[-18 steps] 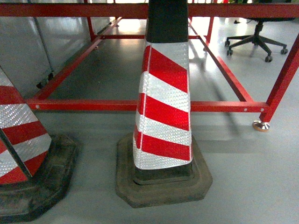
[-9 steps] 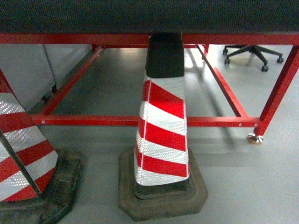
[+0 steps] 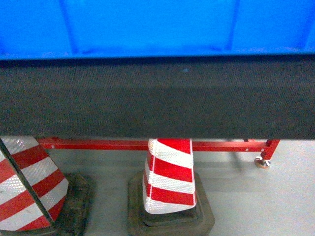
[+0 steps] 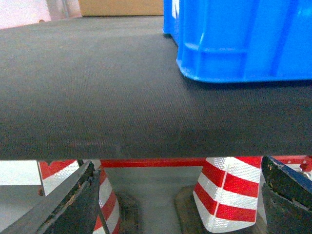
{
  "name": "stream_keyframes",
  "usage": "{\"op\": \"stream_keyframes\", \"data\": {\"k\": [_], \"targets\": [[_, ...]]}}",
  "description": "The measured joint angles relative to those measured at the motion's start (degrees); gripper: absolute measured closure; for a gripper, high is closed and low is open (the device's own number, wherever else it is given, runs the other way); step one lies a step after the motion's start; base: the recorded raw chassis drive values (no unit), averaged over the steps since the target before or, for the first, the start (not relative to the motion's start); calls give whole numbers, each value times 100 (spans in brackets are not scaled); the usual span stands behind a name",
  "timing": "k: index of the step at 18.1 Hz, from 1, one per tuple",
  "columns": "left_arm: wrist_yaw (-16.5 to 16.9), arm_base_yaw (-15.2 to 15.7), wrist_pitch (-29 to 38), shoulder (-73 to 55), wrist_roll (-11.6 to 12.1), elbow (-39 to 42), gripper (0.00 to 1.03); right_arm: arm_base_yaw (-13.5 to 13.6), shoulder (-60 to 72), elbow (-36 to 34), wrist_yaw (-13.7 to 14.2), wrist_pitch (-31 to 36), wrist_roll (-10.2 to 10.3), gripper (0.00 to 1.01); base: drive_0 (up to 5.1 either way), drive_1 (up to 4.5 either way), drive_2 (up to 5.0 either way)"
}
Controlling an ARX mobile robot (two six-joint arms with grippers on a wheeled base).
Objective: Place box next to blue box on left shelf
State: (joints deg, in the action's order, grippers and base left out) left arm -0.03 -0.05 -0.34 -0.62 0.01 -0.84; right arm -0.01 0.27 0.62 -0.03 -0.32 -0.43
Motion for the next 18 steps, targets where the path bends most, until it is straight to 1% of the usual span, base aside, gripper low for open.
{"op": "stream_keyframes", "data": {"k": [7, 15, 18], "targets": [[0, 0, 0, 0, 7, 0, 5, 0, 0, 0, 4, 0, 44, 3, 0, 0, 0], [-7, 0, 70, 0, 2, -4, 5, 0, 0, 0, 2, 52, 44, 3, 0, 0, 0], [2, 0, 2, 0, 2, -2, 5, 0, 0, 0, 7, 0, 44, 3, 0, 0, 0]]}}
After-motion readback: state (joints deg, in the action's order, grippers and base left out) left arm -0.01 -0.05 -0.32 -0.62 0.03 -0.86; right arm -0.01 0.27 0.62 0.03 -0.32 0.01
